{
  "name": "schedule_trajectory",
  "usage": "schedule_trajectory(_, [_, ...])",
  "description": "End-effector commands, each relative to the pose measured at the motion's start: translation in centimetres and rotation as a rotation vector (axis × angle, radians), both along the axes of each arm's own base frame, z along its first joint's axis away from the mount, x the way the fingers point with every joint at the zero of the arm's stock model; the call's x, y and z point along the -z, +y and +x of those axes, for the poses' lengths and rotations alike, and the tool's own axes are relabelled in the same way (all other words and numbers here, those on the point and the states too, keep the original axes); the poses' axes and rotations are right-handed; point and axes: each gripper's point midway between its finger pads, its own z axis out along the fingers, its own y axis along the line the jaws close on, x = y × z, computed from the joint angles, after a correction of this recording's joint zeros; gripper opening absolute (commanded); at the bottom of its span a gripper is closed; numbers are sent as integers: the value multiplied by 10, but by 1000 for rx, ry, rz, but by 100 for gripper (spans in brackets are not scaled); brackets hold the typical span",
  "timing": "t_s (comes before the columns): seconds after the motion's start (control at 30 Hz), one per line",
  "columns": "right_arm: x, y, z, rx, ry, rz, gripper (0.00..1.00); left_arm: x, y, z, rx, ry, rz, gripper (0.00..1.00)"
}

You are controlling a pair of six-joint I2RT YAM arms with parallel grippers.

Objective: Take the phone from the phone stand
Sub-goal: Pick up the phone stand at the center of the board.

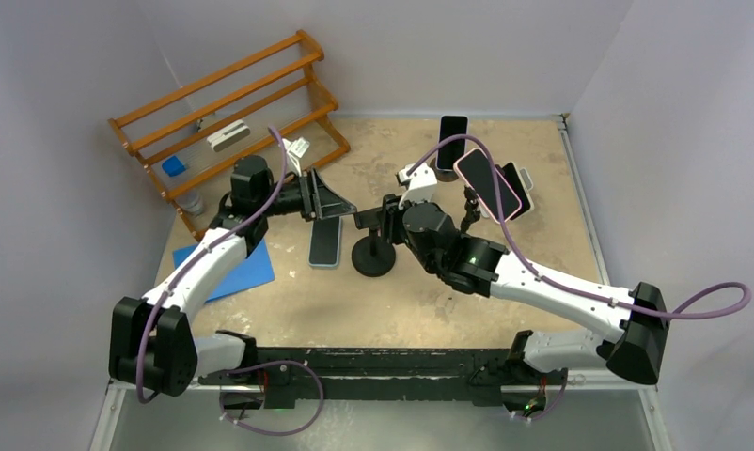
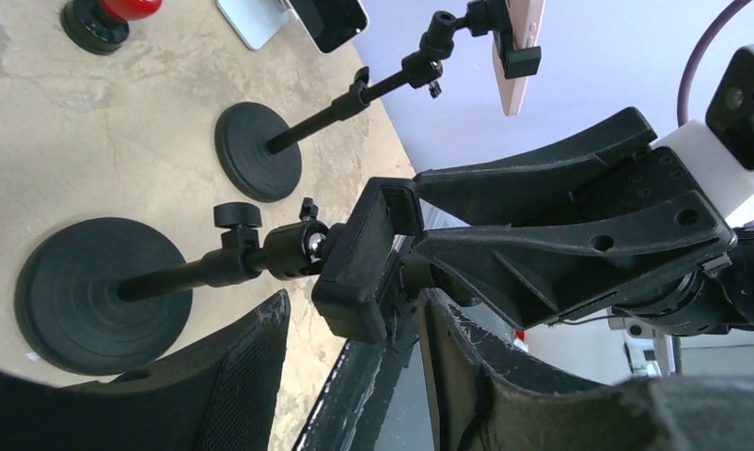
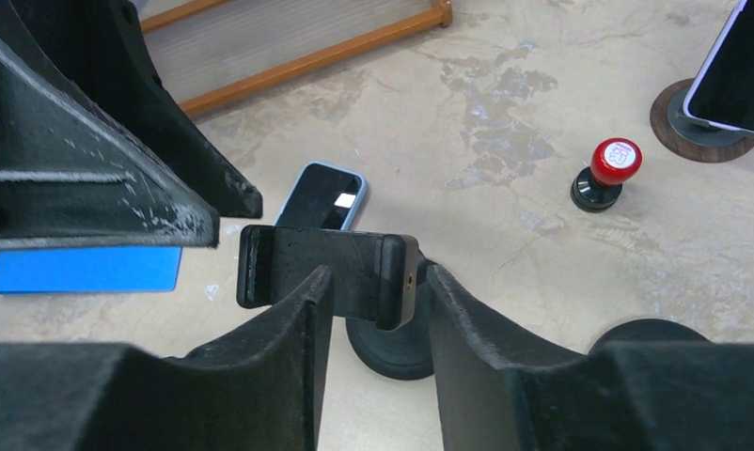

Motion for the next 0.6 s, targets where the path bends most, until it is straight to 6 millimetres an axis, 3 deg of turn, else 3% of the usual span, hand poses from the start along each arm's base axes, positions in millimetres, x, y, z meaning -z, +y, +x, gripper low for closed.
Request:
schedule_trajectory(0.0, [-12,-1,3,10,-8,59,40,-2,-11,-6,65,-41,-12,50])
schedule_trajectory(0.3, [-4,-1,2,3,3,58,32,5,-30,-16,124,-39,-4,40])
schedule_trajectory(0.57, [0,-6,4,23,1,43,27,1,-28,-16,110,-60,8,0])
